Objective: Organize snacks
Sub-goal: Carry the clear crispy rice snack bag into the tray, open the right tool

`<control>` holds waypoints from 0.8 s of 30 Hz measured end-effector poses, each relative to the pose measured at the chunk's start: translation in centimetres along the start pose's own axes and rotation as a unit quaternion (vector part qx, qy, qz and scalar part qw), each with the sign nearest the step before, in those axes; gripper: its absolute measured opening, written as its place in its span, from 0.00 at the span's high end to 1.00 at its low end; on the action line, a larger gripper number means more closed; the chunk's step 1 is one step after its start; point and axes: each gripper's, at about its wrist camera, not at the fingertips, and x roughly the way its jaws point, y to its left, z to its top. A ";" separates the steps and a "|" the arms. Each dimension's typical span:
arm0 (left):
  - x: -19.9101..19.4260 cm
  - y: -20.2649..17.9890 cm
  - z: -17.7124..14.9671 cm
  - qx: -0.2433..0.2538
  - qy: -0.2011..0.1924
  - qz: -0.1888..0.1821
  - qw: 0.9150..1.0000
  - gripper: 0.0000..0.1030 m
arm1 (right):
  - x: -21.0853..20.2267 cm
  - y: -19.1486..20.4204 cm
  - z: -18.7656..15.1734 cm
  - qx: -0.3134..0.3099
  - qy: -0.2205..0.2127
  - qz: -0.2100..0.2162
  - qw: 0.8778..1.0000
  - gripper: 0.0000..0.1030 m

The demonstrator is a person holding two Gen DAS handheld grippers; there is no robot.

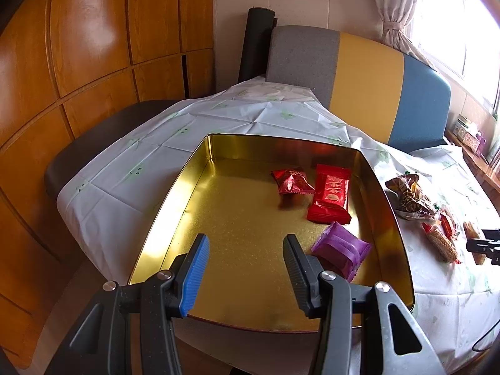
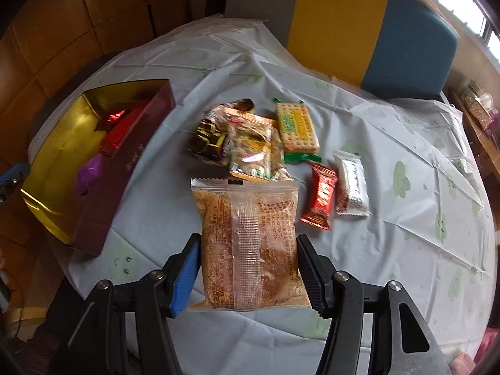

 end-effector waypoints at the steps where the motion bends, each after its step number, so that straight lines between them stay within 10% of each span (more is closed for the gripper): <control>1: 0.0 0.1 0.0 -0.002 0.000 0.000 1.000 0.52 | -0.2 1.2 0.4 -0.011 -0.007 0.011 1.000 0.42; 11: -0.4 3.2 1.4 -0.044 -0.018 0.022 0.999 0.52 | 0.1 14.5 4.1 -0.128 -0.040 0.116 0.984 0.41; 24: 0.1 5.0 1.5 -0.068 -0.012 0.028 0.997 0.52 | 7.3 23.4 5.8 -0.199 0.037 0.123 0.972 0.41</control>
